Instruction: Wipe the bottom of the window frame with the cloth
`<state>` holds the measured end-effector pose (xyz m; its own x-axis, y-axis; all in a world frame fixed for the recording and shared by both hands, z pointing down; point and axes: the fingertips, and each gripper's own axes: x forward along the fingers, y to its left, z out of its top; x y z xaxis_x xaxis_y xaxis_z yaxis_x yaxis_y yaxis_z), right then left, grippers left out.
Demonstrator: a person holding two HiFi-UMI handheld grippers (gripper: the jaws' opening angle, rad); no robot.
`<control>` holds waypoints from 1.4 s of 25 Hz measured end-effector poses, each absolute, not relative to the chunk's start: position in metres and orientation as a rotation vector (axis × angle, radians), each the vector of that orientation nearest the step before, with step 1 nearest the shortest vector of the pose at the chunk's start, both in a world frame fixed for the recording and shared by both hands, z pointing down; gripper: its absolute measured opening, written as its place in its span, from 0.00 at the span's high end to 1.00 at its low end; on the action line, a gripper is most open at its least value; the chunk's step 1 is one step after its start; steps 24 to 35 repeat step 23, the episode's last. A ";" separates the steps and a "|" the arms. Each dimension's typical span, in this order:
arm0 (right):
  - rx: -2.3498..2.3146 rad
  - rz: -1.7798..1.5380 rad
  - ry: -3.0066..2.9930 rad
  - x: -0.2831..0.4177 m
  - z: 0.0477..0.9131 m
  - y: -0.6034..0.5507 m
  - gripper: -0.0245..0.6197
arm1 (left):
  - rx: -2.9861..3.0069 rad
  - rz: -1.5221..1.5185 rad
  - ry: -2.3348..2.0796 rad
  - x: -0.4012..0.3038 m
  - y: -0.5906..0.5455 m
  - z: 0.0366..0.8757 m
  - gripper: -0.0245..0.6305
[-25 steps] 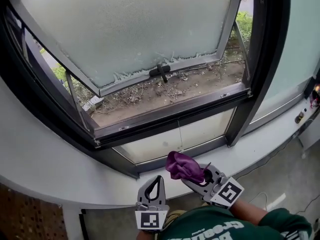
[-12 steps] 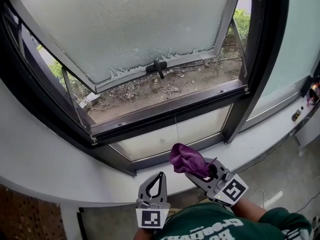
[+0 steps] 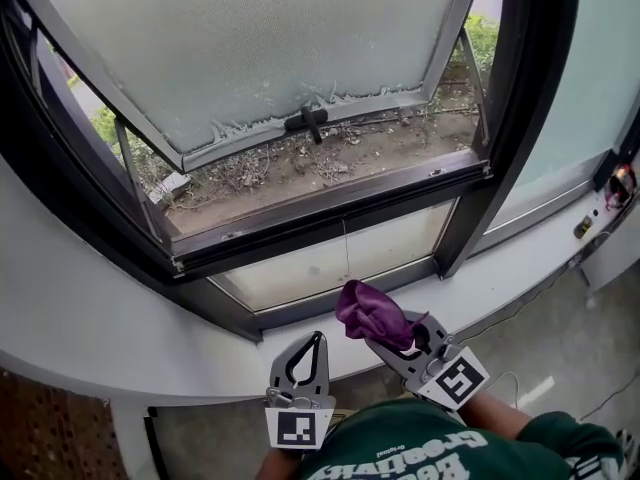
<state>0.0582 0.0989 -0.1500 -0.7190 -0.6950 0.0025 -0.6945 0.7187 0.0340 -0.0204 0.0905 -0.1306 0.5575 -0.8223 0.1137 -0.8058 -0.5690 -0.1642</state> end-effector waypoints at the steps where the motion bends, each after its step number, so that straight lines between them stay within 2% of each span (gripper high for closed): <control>1: 1.167 -0.039 -2.900 0.058 -0.149 0.100 0.73 | -2.688 -0.268 1.406 -0.020 0.091 -0.131 0.96; 35: 1.186 -0.025 -2.852 0.050 -0.136 0.098 0.73 | -2.679 -0.267 1.486 -0.040 0.096 -0.128 0.96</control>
